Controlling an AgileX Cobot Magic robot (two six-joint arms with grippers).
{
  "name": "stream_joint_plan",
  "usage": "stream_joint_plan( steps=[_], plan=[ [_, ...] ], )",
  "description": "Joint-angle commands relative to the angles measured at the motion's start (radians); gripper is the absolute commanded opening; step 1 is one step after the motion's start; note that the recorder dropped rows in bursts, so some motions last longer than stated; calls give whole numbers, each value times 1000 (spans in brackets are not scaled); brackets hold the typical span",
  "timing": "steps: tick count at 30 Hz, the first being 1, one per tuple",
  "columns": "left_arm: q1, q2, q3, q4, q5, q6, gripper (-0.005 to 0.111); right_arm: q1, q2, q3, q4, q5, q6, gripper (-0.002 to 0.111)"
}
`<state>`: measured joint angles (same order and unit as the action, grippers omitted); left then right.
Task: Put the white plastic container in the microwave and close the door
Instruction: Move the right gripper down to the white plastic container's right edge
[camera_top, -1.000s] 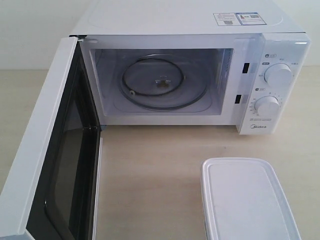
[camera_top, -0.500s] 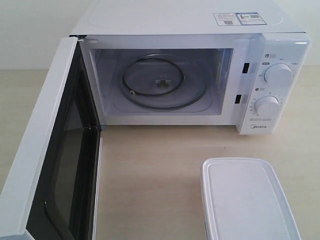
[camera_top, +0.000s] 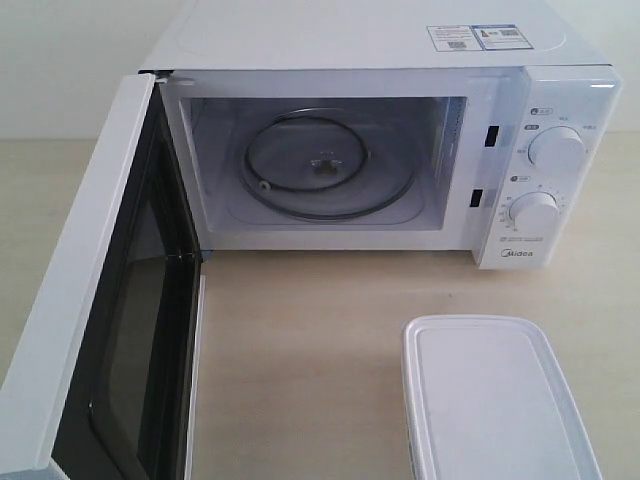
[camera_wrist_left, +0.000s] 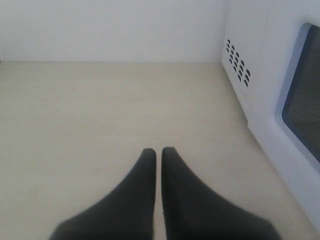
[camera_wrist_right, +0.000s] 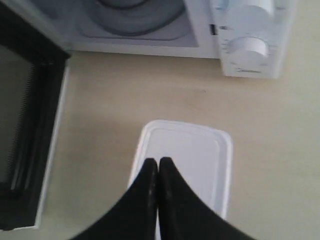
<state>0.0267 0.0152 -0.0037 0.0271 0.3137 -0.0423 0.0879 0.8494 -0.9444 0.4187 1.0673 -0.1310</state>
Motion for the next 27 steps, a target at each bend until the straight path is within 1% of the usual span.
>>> stream_joint_plan(
  steps=[1,7,10,13,15,19,27],
  plan=[
    [-2,-8,4,-8,0,-9,4,-65,1,-10,162,1,-115,0],
    [-2,-8,4,-8,0,-9,4,-182,1,-10,134,21,-125,0],
    [-2,-8,4,-8,0,-9,4,-226,1,-10,213,36,-132,0],
    [-2,-8,4,-8,0,-9,4,-272,1,18,364,55,-210,0],
    [-2,-8,4,-8,0,-9,4,-304,6,57,472,68,-281,0],
    [-2,-8,4,-8,0,-9,4,-347,23,163,607,89,-351,0],
    [-2,-8,4,-8,0,-9,4,-384,59,332,634,80,-467,0]
  ],
)
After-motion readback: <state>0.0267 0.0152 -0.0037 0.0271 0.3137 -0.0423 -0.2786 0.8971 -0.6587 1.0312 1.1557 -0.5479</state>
